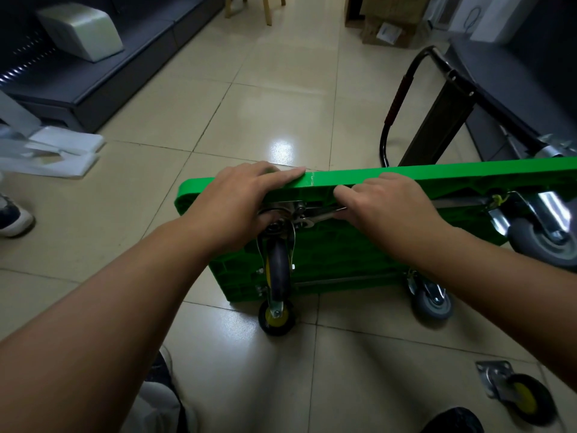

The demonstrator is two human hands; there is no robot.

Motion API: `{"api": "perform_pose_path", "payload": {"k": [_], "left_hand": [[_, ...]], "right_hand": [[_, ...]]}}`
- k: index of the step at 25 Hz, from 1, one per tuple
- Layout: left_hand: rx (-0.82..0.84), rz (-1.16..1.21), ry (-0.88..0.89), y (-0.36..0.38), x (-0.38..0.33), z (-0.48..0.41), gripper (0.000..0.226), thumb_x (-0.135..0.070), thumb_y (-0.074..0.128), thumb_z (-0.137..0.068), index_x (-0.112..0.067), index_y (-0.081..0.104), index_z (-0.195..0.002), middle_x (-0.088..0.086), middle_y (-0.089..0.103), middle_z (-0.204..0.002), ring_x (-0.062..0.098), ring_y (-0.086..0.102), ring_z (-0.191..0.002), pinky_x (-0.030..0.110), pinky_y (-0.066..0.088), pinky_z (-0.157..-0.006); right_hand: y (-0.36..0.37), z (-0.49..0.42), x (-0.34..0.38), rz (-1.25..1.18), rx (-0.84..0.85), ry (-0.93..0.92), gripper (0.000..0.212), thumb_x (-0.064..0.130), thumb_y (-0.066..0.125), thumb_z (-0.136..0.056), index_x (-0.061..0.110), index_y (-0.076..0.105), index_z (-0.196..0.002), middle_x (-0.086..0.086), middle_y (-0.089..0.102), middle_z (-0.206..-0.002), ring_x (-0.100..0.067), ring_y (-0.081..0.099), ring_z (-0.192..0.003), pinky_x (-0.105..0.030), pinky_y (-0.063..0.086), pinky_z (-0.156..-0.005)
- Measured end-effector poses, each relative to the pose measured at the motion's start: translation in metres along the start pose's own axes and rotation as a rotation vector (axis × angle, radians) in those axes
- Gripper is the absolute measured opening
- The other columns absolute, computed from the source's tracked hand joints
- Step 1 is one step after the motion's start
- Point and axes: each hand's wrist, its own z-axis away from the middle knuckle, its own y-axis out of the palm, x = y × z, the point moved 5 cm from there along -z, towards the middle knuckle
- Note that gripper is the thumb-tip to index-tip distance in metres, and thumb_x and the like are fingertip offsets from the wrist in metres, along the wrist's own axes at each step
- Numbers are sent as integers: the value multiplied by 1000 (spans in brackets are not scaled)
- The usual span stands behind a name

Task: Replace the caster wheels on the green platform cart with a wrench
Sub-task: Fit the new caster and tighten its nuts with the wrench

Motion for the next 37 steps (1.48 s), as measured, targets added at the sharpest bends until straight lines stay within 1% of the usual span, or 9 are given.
{"api": "perform_pose_path", "payload": {"k": [6,11,13,18,23,25,28,33,37], "left_hand": [[-7,-6,-1,0,1,-2,77,-29,72,-90,-45,31,-154,-5,55,-138,21,50,-121,40,42,-100],[-10,-2,-3,1,3,-2,77,-28,72,-90,-43,33,-154,-5,55,-138,21,50,-121,42,43,-100],[-13,-6,0,2,4,-2,77,-28,72,-90,-43,33,-154,-6,55,-138,21,50,-121,42,43,-100],[-7,12,4,1,4,-3,78,-26,75,-88,-41,36,-154,-4,56,-138,22,52,-122,46,45,-100],[-7,24,5,1,4,-3,78,-26,75,-87,-40,37,-154,-4,57,-135,22,52,-121,45,46,-100],[-9,23,1,1,3,-2,78,-26,76,-87,-41,37,-153,-4,57,-135,22,52,-121,44,45,-100],[-11,15,5,2,4,-2,80,-26,75,-87,-43,34,-153,-5,56,-137,21,51,-122,45,45,-101],[-12,10,12,2,3,-1,80,-27,75,-87,-43,33,-154,-5,56,-138,22,51,-121,43,45,-101],[-12,3,10,2,4,-2,80,-29,74,-88,-43,33,-154,-6,56,-138,21,51,-122,43,45,-101]], "right_hand": [[12,4,4,-65,35,77,36,22,93,-66,20,57,-71,4,51,-50,-21,46,-40,-24,19,-49],[51,26,17,-227,68,203,28,38,75,-89,21,61,-71,1,56,-53,-23,54,-41,-22,24,-45],[77,35,37,-438,81,343,31,41,57,-100,19,63,-79,-1,61,-61,-26,59,-49,-26,32,-47],[126,32,115,-1415,47,746,29,27,53,-103,22,61,-75,2,58,-63,-12,54,-55,-32,41,-53],[128,59,155,-1695,83,904,33,23,49,-105,19,57,-74,6,51,-62,-9,49,-58,-28,41,-58],[131,87,138,-1537,196,861,31,28,53,-104,19,59,-74,2,55,-62,-18,53,-59,-38,45,-60],[108,99,75,-932,370,609,28,39,57,-99,18,61,-81,0,63,-69,-24,59,-66,-38,44,-59],[-2,40,-1,-464,205,137,12,39,58,-97,27,62,-98,5,68,-83,-22,64,-73,-28,38,-61],[-33,5,-10,-275,188,43,21,47,50,-100,29,62,-104,5,69,-90,-25,66,-82,-34,51,-67]]}}
